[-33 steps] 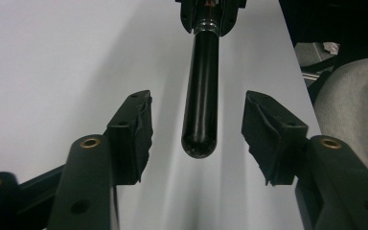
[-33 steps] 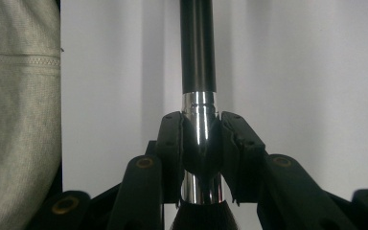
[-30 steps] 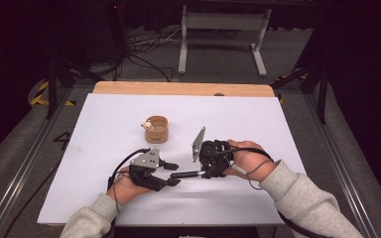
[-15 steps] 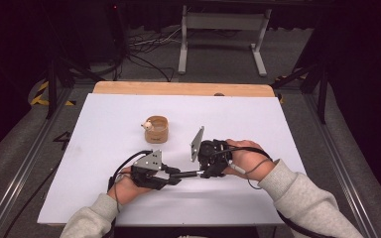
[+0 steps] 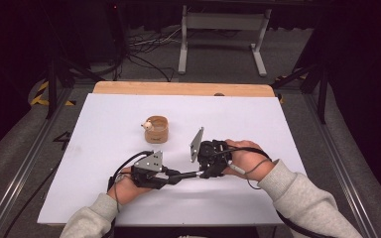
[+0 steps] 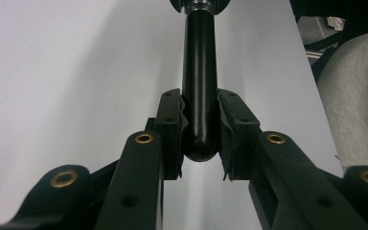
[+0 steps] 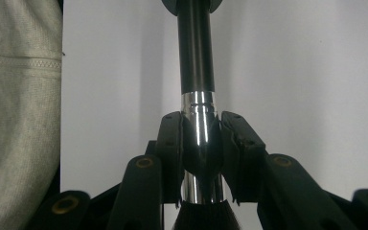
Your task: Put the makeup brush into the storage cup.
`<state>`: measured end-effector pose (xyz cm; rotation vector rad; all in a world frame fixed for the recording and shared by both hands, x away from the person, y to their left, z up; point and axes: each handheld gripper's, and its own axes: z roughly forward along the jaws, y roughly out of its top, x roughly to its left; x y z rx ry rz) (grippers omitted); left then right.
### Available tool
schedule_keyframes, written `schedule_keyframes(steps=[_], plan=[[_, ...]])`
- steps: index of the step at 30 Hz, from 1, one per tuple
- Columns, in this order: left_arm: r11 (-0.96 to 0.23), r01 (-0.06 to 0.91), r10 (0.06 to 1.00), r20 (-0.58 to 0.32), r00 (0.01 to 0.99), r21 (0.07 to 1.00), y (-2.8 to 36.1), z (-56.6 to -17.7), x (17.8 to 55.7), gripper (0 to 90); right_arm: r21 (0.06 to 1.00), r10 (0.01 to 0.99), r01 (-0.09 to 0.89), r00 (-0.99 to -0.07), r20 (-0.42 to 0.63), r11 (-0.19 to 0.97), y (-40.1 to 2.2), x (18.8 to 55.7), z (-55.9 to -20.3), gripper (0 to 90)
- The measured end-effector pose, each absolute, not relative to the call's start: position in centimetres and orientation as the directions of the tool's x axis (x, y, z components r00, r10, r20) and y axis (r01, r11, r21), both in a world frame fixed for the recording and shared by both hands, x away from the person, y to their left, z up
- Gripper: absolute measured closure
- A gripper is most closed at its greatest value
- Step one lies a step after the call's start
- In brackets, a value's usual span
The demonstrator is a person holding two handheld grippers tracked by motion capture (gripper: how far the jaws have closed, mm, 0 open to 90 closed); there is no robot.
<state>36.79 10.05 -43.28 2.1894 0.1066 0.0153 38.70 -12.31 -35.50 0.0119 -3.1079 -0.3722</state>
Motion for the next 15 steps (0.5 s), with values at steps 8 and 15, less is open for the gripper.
schedule_keyframes(steps=[8, 15], plan=[[-0.586, 0.058, 0.078, -0.016, 0.997, 0.808, 10.07, -43.18, 36.65, 74.1, 0.247, -0.021, -0.018, -1.000, 0.009, 0.969, -12.39, 38.65, -35.60, 70.3], [-0.579, 0.051, 0.082, -0.003, 0.997, 0.814, 10.25, -42.94, 36.52, 74.5, 0.270, -0.039, -0.040, -0.999, -0.008, 0.962, -12.60, 38.61, -35.38, 68.9]])
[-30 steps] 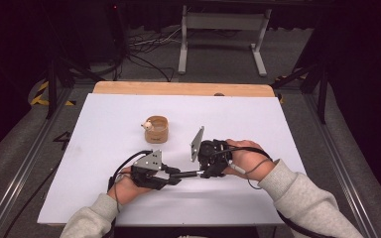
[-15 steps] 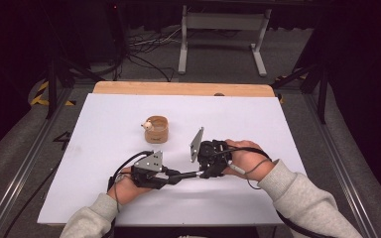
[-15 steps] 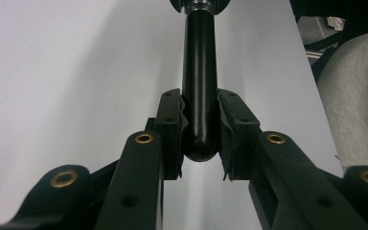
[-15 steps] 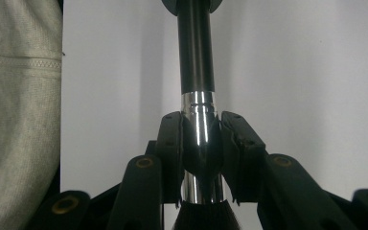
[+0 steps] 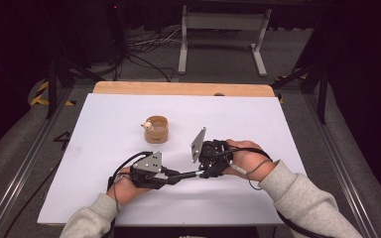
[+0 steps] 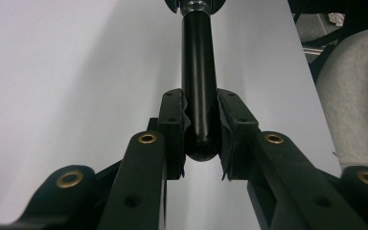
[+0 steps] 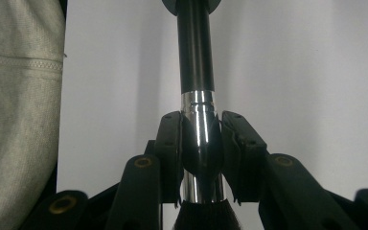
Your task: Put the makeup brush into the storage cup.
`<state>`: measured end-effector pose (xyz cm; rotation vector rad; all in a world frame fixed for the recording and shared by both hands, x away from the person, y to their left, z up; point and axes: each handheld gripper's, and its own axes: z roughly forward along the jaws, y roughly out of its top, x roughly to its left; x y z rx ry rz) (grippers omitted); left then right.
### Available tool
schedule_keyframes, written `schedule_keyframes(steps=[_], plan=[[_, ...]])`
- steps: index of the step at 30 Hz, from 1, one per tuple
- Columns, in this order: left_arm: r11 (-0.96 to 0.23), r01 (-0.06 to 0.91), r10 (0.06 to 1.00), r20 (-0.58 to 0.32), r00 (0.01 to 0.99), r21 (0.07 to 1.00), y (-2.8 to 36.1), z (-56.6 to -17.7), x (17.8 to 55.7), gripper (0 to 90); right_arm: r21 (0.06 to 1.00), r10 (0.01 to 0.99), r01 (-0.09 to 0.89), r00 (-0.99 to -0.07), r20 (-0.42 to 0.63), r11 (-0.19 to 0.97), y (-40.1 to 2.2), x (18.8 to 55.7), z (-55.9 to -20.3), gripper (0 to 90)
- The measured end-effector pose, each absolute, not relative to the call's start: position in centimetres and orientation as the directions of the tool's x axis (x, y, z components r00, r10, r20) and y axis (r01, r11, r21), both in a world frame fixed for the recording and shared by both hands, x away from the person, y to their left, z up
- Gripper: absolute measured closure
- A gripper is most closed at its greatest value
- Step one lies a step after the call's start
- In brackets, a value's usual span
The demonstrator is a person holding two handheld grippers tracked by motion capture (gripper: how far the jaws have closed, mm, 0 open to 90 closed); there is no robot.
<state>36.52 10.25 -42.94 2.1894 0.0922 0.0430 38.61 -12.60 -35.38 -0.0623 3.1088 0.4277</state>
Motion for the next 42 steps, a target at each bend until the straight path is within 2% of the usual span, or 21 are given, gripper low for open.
schedule_keyframes(steps=[7, 11, 19, 25, 28, 29, 42], plan=[[-0.579, 0.039, 0.083, 0.011, 0.996, 0.814, 10.3, -42.8, 36.4, 74.5, 0.316, -0.046, -0.053, -0.999, -0.029, 0.947, -13.2, 38.5, -34.8, 58.5], [-0.567, 0.038, 0.084, 0.012, 0.996, 0.823, 10.4, -42.7, 36.3, 74.5, 0.350, -0.043, -0.053, -0.998, -0.037, 0.935, -13.7, 38.4, -34.5, 56.1], [-0.553, 0.037, 0.083, 0.010, 0.997, 0.833, 10.6, -42.6, 36.4, 74.5, 0.482, -0.010, -0.031, -0.999, -0.047, 0.876, -15.5, 38.3, -33.4, 50.7], [-0.543, 0.037, 0.082, 0.009, 0.997, 0.839, 10.9, -42.6, 36.4, 74.5, 0.538, 0.010, -0.017, -0.999, -0.047, 0.842, -16.7, 38.2, -33.2, 49.2], [-0.535, 0.037, 0.081, 0.007, 0.997, 0.844, 11.0, -42.5, 36.4, 74.5, 0.579, 0.030, -0.008, -0.998, -0.057, 0.815, -17.6, 38.1, -33.1, 45.7], [-0.533, 0.036, 0.078, 0.007, 0.997, 0.845, 11.0, -42.5, 36.4, 74.4, 0.608, 0.038, -0.011, -0.997, -0.068, 0.794, -18.0, 38.1, -33.2, 40.8], [-0.510, 0.029, 0.081, 0.015, 0.997, 0.860, 11.4, -42.1, 36.4, 74.4, 0.701, 0.064, 0.021, -0.997, -0.035, 0.713, -19.9, 38.2, -34.7, 41.8]])
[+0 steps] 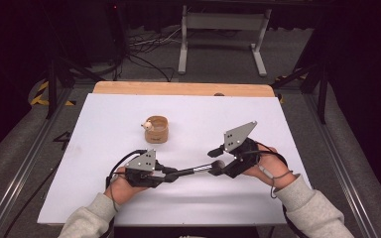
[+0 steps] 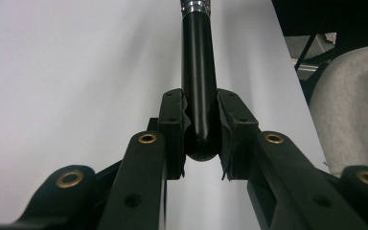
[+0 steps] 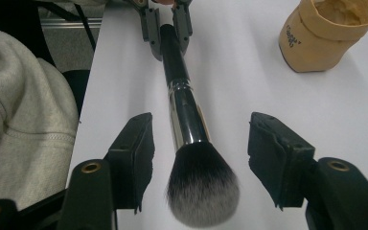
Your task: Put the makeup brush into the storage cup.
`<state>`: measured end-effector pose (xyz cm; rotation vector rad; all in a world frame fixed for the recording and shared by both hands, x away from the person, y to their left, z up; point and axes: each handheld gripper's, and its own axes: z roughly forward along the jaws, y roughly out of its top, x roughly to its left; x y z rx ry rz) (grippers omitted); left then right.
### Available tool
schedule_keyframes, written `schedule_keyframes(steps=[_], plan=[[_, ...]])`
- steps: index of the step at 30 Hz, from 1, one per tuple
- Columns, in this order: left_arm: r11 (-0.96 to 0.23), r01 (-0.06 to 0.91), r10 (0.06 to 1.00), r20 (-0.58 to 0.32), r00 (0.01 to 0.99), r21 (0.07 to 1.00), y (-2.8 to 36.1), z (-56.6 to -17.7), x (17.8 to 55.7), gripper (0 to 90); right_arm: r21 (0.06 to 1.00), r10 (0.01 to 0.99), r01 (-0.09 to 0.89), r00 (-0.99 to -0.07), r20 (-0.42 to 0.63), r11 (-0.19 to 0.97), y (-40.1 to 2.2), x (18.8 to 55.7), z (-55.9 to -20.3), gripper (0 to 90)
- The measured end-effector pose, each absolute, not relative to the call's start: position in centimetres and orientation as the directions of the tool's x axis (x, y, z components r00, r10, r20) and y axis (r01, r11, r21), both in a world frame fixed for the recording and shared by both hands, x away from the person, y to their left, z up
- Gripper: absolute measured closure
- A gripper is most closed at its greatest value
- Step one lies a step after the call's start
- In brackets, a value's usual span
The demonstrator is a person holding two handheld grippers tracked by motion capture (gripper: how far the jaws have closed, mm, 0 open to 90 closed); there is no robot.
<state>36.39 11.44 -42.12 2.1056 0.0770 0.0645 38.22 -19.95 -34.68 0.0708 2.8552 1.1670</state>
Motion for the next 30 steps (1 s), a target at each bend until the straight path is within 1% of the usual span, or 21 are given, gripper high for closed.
schedule_keyframes(steps=[6, 13, 18, 21, 30], plan=[[-0.499, 0.028, 0.081, 0.014, 0.997, 0.866, 11.6, -42.1, 36.4, 74.4, 0.729, 0.078, 0.039, -0.997, -0.020, 0.683, -20.6, 38.3, -35.3, 43.0], [-0.497, 0.023, 0.082, 0.020, 0.996, 0.868, 11.6, -42.0, 36.3, 74.4, 0.752, 0.074, 0.037, -0.997, -0.016, 0.659, -20.9, 38.1, -35.7, 44.6], [-0.493, 0.021, 0.080, 0.021, 0.997, 0.870, 11.6, -42.0, 36.3, 74.4, 0.752, 0.069, 0.038, -0.998, -0.010, 0.658, -21.1, 38.1, -35.9, 52.6], [-0.490, 0.020, 0.082, 0.024, 0.996, 0.872, 11.6, -42.0, 36.3, 74.4, 0.751, 0.062, 0.030, -0.998, -0.015, 0.660, -21.1, 38.1, -35.9, 53.9], [-0.490, 0.017, 0.083, 0.028, 0.996, 0.872, 11.7, -42.1, 36.3, 74.4, 0.750, 0.046, 0.029, -0.999, -0.002, 0.661, -21.3, 38.4, -36.1, 65.8]])
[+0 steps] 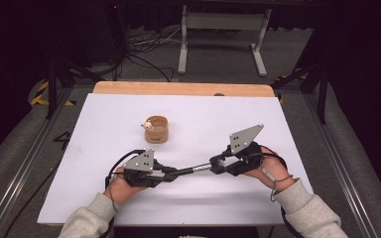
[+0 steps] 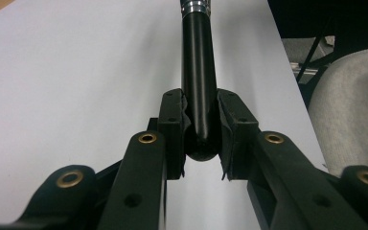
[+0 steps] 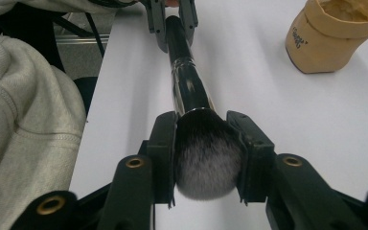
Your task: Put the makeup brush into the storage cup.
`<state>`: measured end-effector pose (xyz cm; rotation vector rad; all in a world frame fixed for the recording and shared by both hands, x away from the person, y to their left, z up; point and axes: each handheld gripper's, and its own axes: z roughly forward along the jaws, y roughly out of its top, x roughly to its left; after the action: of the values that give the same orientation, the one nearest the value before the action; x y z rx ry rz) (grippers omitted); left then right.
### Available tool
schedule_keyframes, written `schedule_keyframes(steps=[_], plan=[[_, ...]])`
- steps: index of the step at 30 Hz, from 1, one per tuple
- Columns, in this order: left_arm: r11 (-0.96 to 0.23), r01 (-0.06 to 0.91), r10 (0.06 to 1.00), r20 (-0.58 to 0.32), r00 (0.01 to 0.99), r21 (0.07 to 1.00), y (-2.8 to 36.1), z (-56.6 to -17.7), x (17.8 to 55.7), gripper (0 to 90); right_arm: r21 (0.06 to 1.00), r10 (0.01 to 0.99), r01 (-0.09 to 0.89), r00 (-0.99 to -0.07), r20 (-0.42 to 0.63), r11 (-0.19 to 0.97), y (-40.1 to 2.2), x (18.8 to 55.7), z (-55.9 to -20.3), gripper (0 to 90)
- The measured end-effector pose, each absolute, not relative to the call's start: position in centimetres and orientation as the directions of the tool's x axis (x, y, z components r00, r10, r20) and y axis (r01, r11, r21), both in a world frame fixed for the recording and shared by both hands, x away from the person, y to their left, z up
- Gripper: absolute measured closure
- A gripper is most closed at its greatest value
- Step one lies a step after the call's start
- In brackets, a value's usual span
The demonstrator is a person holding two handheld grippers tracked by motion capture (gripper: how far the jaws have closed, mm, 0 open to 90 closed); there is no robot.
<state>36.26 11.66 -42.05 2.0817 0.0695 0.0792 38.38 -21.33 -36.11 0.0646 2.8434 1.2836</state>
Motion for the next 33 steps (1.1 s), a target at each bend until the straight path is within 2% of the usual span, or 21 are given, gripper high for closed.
schedule_keyframes(steps=[12, 33], plan=[[-0.492, 0.011, 0.080, 0.033, 0.996, 0.870, 11.59, -42.18, 36.34, 74.3, 0.745, 0.021, 0.019, -1.000, 0.007, 0.666, -21.46, 38.59, -36.06, 70.1], [-0.498, 0.001, 0.062, 0.034, 0.997, 0.867, 11.47, -42.43, 36.43, 73.7, 0.744, 0.009, 0.028, -1.000, 0.030, 0.667, -21.32, 38.50, -35.26, 70.8]])
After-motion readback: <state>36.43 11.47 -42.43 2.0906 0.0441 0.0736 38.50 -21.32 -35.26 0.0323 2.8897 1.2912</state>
